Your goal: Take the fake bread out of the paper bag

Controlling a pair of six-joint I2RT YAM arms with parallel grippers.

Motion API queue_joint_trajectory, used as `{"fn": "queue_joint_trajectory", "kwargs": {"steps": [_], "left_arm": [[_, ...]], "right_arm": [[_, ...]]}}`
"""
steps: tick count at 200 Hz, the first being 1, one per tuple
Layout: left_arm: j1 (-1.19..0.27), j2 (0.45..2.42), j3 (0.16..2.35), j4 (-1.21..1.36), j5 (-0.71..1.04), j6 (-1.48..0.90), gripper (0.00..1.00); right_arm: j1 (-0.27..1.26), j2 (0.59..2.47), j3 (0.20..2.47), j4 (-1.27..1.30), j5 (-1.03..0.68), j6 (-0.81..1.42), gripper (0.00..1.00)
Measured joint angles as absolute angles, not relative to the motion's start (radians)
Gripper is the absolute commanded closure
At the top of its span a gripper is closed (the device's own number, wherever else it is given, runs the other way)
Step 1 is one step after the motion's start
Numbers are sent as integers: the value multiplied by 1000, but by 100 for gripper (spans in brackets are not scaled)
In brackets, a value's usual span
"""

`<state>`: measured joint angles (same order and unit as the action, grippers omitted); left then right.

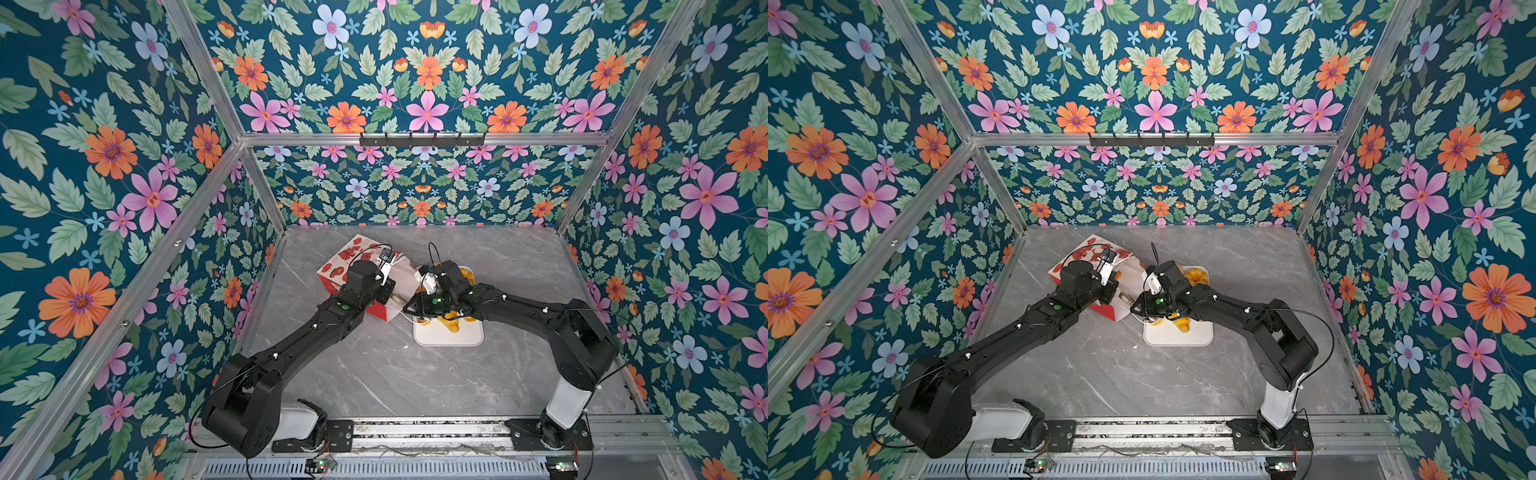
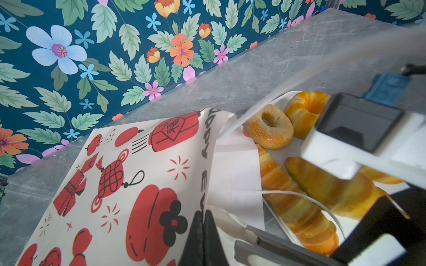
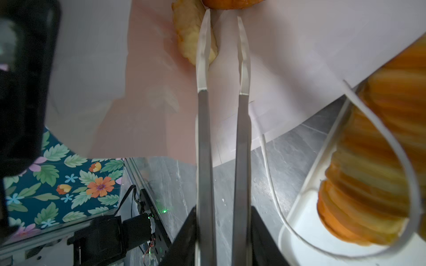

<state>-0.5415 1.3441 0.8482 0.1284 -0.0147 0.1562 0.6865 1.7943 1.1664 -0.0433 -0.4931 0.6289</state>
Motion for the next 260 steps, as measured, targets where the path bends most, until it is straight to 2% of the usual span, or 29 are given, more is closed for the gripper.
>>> {"fn": "queue_joint_trajectory", "kwargs": {"steps": [105,260], "left_arm": [[-542,1336,819,163,28,155,100],[-553,1330,803,189,69,138,100]], "right_arm": [[661,1818,1152,16,-426,729,64],[668,1917,1289,-28,-411,736,66]]}}
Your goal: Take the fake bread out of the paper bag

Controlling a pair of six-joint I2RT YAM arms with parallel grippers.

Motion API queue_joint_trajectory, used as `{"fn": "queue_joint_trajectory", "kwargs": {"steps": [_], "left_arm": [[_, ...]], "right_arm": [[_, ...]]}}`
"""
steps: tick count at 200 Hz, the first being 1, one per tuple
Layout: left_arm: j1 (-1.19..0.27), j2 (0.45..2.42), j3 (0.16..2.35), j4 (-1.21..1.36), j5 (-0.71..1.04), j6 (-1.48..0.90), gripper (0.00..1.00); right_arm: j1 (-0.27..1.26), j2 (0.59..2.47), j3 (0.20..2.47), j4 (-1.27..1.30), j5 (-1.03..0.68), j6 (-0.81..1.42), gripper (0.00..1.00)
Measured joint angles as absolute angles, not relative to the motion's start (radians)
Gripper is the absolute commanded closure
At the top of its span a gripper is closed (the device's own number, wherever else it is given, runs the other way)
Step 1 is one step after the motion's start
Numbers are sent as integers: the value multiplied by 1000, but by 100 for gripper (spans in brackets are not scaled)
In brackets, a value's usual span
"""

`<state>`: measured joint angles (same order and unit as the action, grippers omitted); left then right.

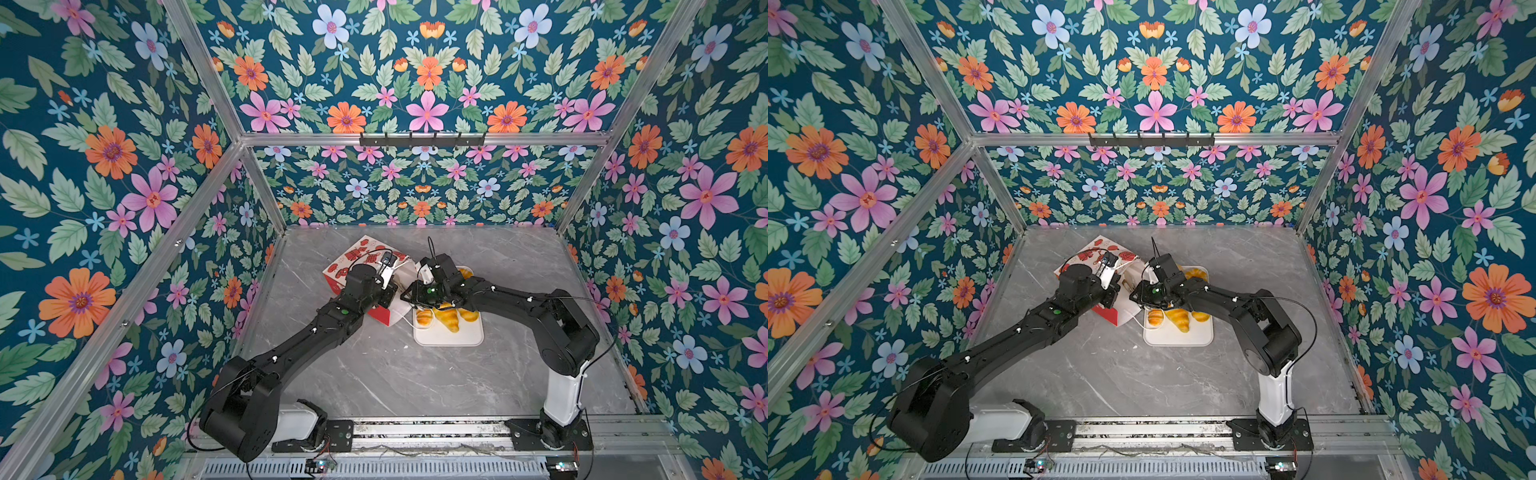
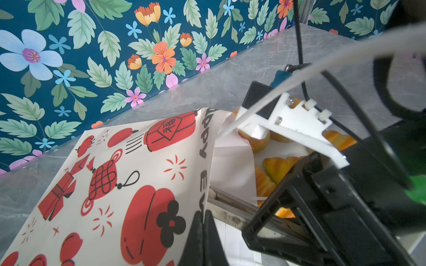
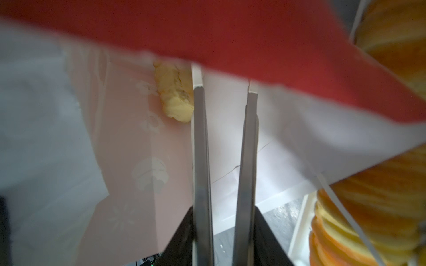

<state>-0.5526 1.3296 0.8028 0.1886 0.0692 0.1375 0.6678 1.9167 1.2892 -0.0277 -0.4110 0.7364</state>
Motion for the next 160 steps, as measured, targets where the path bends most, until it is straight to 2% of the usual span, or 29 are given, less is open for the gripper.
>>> {"fn": "queue_joint_trajectory", "kwargs": {"steps": [62,93,131,160], "left_arm": [[-554,1338,799,187,72,136,100],[-556,1338,794,187,71,136,100],[-556,1338,791,188,70,133,100],[-557,1337,790,199,73,133,100]], "right_arm": [[688,1958,1331,-67,-398,721,72],[690,1968,1338,-72,-390,718,79],[691,1968,1333,-71,-388,710,96],[691,1930,1297,-75,-381,702,100]]}}
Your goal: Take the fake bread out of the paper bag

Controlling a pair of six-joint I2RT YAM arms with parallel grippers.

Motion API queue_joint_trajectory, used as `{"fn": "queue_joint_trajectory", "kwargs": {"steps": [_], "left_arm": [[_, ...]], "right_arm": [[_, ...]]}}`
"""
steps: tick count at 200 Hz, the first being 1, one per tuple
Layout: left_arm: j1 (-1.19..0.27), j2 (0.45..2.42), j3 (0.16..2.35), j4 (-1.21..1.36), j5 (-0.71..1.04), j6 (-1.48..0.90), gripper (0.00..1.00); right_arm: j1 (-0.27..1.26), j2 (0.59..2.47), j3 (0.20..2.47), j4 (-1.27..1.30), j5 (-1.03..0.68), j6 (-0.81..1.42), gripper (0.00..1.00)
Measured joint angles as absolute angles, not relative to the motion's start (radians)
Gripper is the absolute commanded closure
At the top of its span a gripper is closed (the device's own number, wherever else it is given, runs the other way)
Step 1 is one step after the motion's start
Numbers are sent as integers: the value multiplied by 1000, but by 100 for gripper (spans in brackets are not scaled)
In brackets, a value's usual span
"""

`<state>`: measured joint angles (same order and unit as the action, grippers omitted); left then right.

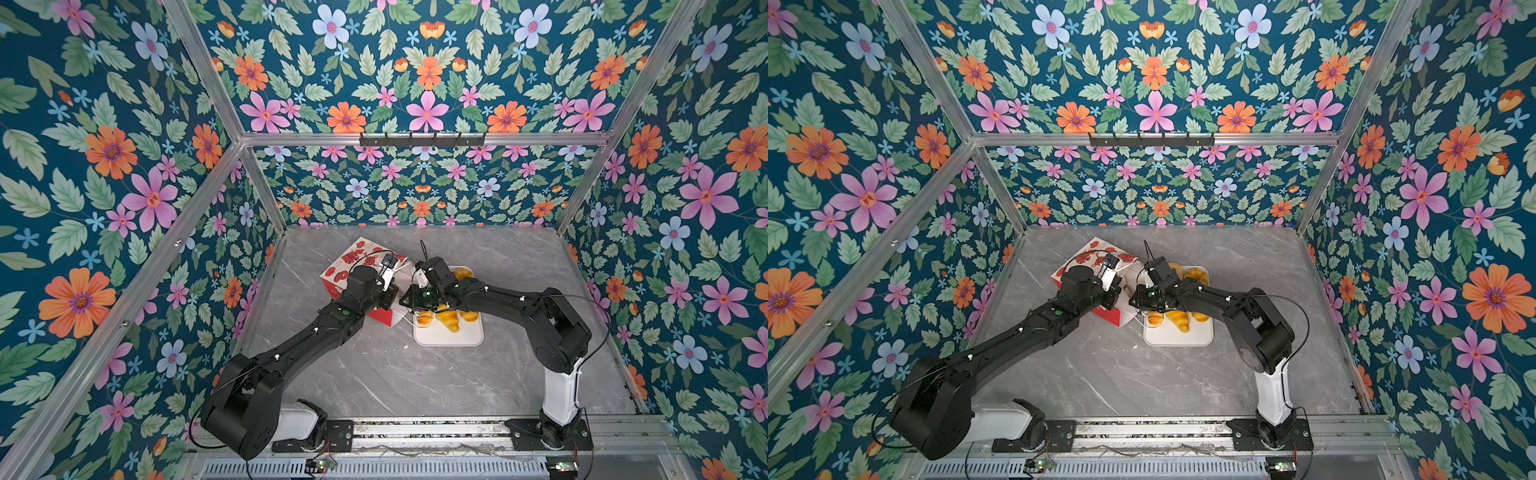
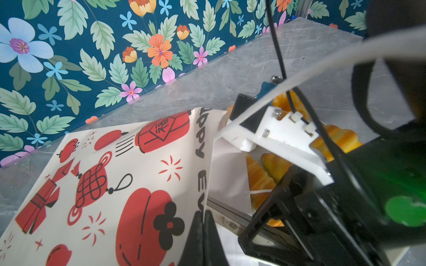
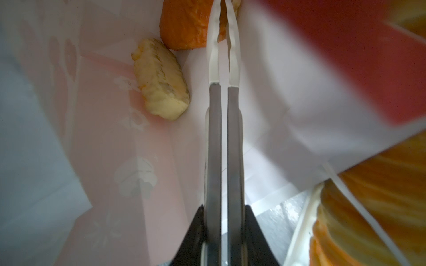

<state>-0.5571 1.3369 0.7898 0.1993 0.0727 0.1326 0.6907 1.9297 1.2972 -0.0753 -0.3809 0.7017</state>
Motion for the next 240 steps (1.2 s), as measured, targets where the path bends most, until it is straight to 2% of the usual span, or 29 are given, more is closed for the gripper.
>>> {"fn": "queue_joint_trajectory", "kwargs": {"steps": [112,145,177,240], "left_arm": [[-557,1369,802,232,75,133,100],[-557,1370,802,237,75,133,100],[-557,1366,799,238,75,131,100],[-557,1343,775,239,75,130,100]], "right_arm": [[691,1510,985,-191,-340,676,100],[690,1465,966,-253,-325,653,100],[690,1458,960,-273,-313,639,84],[690,1382,974,-315,-235,553,71]]}}
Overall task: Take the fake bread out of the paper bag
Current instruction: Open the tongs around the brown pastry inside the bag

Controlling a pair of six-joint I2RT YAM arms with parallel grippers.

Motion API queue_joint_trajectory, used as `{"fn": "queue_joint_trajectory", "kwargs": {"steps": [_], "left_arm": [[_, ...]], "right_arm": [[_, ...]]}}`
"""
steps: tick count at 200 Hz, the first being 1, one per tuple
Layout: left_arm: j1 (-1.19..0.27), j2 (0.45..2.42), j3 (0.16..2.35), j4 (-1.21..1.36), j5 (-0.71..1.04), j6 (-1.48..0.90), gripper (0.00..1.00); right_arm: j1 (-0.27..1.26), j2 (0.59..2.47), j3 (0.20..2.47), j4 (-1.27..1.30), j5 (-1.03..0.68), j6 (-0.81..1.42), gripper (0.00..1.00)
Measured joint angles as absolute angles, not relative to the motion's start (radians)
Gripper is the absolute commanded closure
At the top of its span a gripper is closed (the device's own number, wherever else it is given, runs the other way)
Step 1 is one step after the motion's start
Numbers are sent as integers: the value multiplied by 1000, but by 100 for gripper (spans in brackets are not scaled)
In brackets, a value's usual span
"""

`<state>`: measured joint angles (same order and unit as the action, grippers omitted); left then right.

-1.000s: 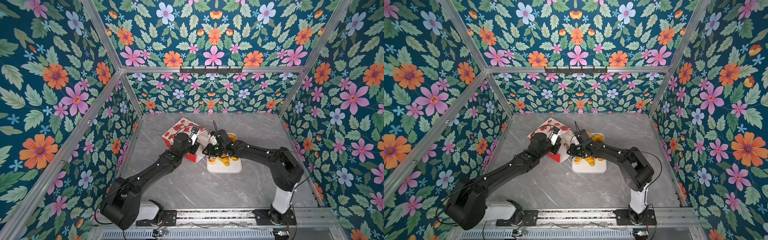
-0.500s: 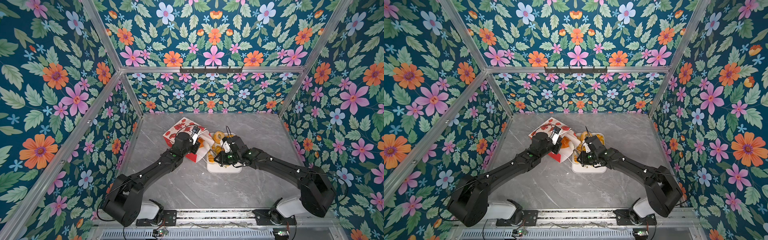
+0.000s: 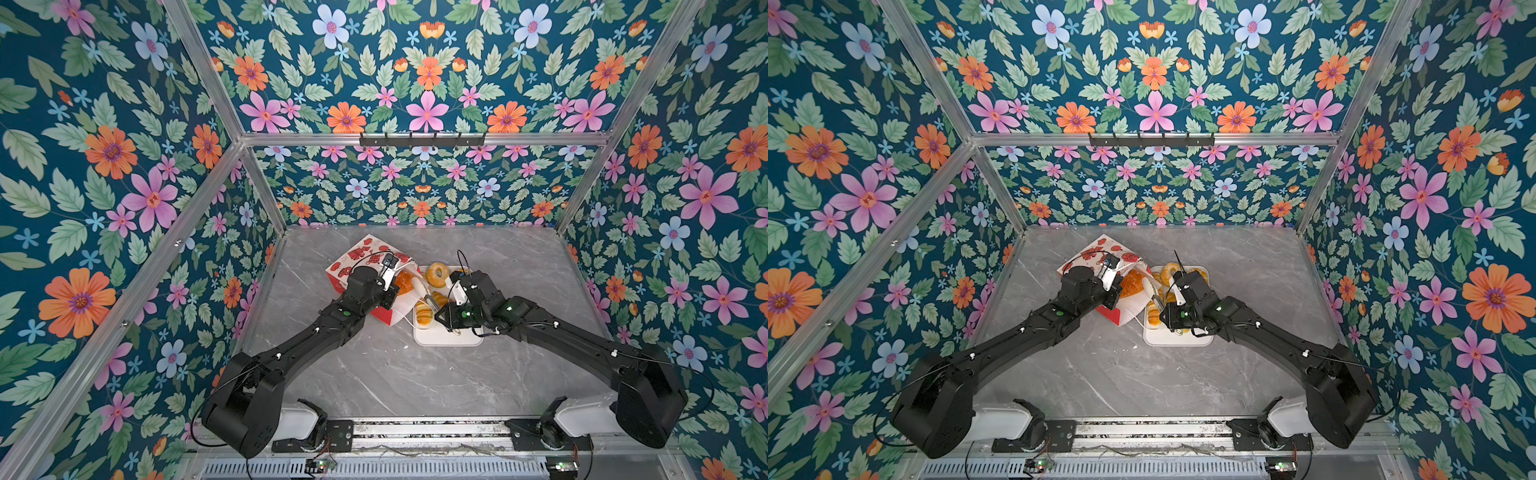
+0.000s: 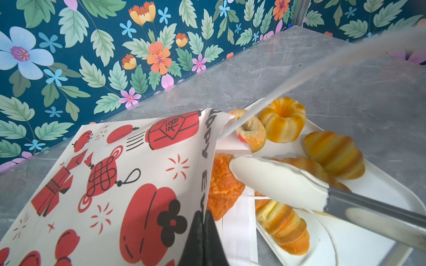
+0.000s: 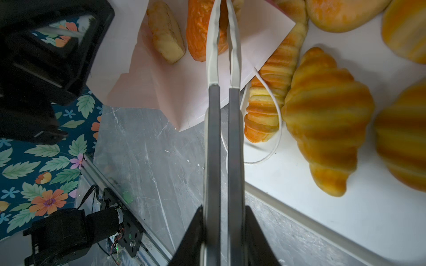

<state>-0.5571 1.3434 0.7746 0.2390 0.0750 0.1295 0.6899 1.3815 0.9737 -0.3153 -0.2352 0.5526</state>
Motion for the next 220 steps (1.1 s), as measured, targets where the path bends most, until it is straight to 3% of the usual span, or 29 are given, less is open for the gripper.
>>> {"fn": "queue_joint_trajectory", "kwargs": {"steps": [123,220], "left_arm": [[-558,1324,752,253,71,126,100],[-558,1324,749,254,71,112,100]], "right_arm": [[690,1391,979,-331,-233,530,64],[709,1534,1114,-324,-231,274,63]]}}
